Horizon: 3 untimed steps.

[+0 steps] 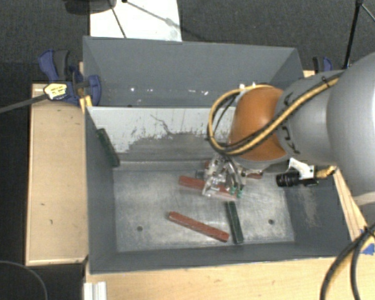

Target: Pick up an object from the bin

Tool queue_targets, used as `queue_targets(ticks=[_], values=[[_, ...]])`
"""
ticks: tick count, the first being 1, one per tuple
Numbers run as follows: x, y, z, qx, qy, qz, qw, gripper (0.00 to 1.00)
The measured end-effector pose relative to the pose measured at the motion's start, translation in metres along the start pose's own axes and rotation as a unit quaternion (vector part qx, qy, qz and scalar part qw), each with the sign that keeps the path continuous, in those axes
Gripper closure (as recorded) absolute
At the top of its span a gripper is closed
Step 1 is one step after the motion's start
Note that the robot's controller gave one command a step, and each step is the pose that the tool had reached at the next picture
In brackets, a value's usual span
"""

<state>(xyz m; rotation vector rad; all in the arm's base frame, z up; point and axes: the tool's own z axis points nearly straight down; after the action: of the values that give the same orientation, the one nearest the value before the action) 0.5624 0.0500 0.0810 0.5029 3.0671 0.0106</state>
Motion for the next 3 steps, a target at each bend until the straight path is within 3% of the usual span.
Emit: queue_targets(ticks=[1, 2, 3], values=[[0.0, 0.0, 0.0, 0.0, 0.0, 0.0, 1.0, 1.0], [0.003, 0.001, -0.031, 0.006, 0.0161, -0.012, 0.9998, 1.0], [0.008, 0.001, -0.098, 0.007, 0.0173, 0.017, 0.9997, 1.0]])
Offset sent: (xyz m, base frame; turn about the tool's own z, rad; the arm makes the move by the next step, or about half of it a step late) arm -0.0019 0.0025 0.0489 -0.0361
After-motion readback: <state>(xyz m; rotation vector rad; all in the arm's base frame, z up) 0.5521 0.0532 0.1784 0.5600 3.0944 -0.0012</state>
